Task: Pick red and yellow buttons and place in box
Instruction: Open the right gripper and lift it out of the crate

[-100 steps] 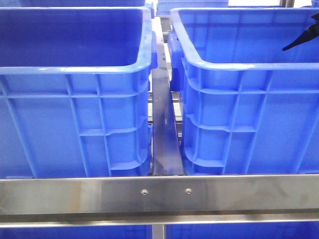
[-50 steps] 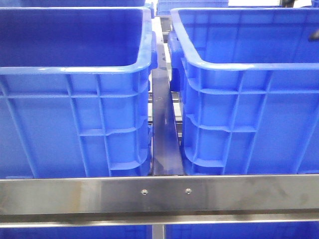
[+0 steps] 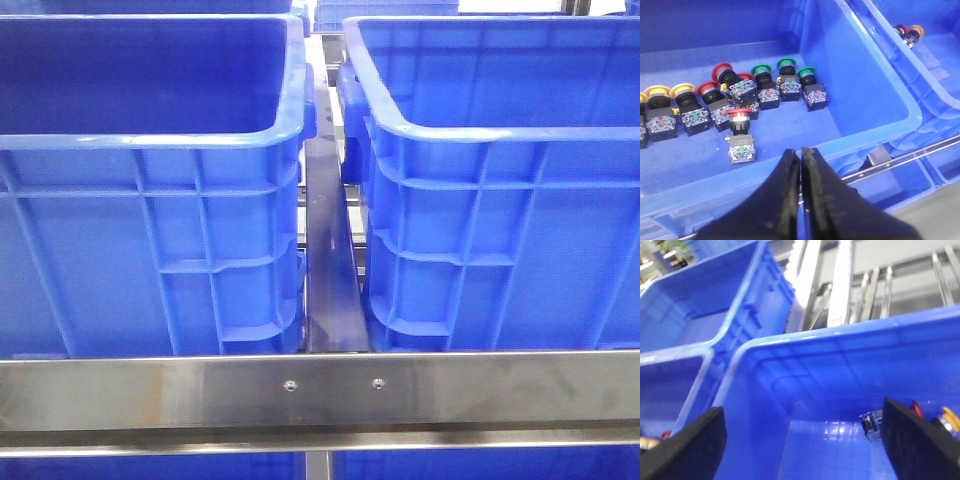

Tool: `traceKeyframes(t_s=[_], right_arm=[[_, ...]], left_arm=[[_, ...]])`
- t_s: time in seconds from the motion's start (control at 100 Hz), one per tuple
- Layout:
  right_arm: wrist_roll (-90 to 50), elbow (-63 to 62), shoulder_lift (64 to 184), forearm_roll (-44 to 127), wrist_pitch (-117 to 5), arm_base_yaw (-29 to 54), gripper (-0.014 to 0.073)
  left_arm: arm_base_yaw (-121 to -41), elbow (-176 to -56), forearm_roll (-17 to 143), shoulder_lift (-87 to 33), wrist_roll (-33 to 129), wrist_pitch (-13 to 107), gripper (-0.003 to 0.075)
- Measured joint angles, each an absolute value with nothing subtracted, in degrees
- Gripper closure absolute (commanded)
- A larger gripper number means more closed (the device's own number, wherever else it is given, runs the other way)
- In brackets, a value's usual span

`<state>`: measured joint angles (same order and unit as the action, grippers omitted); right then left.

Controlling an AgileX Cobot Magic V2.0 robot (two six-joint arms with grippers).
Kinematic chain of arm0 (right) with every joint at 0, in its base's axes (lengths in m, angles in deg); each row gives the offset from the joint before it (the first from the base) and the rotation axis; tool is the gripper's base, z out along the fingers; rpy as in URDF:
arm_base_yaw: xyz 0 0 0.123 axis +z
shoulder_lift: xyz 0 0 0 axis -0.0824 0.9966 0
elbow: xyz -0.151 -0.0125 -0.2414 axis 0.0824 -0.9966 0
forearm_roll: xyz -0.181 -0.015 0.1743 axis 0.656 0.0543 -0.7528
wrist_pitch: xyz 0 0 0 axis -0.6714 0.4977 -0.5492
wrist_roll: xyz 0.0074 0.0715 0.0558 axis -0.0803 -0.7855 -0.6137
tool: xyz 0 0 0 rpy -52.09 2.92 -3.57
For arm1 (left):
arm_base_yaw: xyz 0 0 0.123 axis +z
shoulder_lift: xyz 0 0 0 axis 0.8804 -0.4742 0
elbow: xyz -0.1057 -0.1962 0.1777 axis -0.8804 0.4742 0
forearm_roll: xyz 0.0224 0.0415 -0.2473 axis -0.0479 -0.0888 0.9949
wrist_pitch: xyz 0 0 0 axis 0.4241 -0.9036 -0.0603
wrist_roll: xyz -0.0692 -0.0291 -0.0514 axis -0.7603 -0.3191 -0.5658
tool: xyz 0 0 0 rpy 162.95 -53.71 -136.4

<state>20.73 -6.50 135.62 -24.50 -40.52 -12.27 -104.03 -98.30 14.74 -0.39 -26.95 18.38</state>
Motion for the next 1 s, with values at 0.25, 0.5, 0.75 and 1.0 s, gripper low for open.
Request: traceKeyframes(t_s=[0.25, 0.5, 0.75, 1.0], right_arm=[[29.5, -15.5, 120.4, -24.5, -40.8, -11.8, -0.005], [32.6, -24.6, 104.2, -22.5, -40.8, -11.8, -0.005], [32.6, -31.9, 90.9, -21.8, -40.9, -11.8, 0.0028], [32.9, -33.4, 86.0, -21.7, -40.9, -11.8, 0.0463]], left_arm=[[-104.0, -98.3, 14.7, -0.4, -27.0, 18.4, 0.0739], [-104.0, -98.3, 14.7, -0.4, -27.0, 18.4, 0.0739], [-104.0, -98.3, 14.7, -0.4, -27.0, 18.4, 0.0739], [-104.0, -98.3, 14.7, -0.4, -27.0, 18.4, 0.0739]])
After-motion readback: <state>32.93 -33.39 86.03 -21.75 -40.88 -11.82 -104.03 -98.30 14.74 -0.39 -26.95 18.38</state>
